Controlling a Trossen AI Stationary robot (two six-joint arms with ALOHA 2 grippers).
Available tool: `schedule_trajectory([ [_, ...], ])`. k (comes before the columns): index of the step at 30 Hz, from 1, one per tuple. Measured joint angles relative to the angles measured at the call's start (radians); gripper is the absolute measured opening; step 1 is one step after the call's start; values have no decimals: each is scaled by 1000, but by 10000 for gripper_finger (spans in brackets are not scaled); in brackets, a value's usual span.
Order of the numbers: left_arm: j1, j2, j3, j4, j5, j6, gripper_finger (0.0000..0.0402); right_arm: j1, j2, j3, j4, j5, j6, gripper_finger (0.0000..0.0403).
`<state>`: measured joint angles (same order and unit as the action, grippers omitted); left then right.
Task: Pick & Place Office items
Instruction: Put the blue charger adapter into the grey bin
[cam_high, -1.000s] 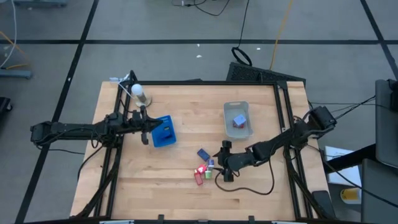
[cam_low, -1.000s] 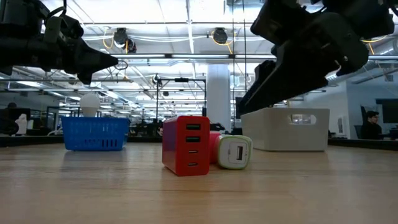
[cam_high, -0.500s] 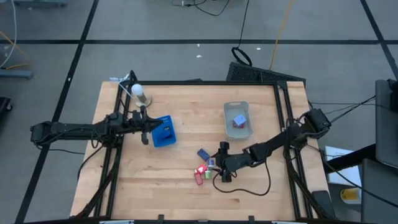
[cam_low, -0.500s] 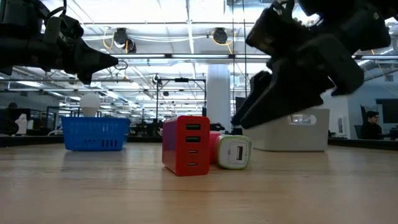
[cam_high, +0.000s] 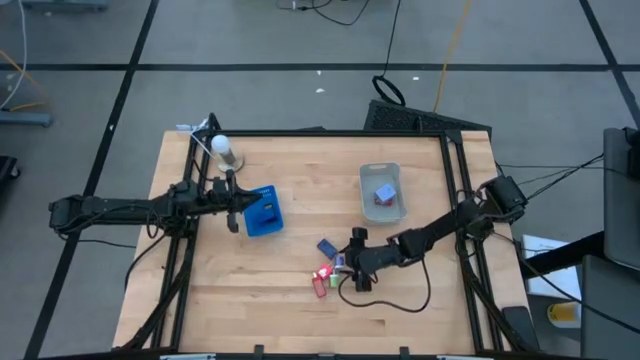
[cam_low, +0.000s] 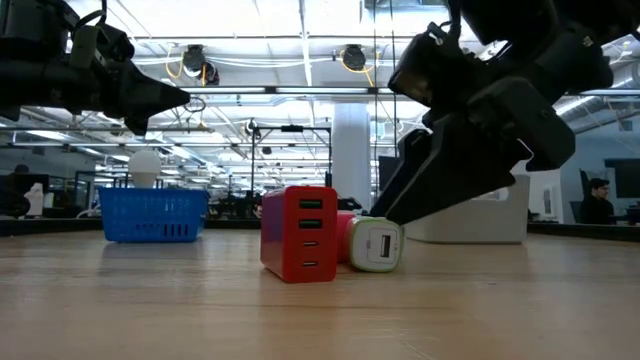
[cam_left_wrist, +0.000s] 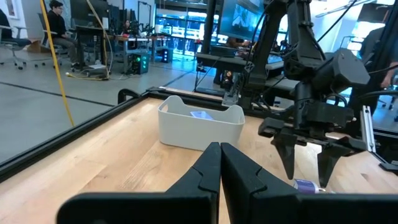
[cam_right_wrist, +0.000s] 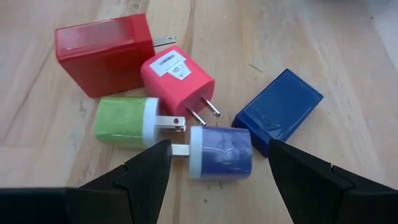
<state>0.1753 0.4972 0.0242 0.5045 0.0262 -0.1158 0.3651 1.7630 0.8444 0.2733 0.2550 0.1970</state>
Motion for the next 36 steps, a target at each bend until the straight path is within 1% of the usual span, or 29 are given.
schedule_trajectory([
  [9, 0, 0, 0, 1, 0, 0, 10, -37, 0, 0, -1, -98, -11, 254],
  [17, 0, 0, 0, 1, 1, 0, 10, -44, 0, 0, -1, -108, -4, 254],
  [20, 0, 0, 0, 1, 1, 0, 10, -55, 0, 0, -1, -155, 32, 254],
  [30, 0, 0, 0, 1, 2, -3, 10, -63, 1, 0, 6, -150, 25, 254],
  [36, 0, 0, 0, 1, 2, -6, 10, -64, 24, -2, 52, -159, 23, 253],
])
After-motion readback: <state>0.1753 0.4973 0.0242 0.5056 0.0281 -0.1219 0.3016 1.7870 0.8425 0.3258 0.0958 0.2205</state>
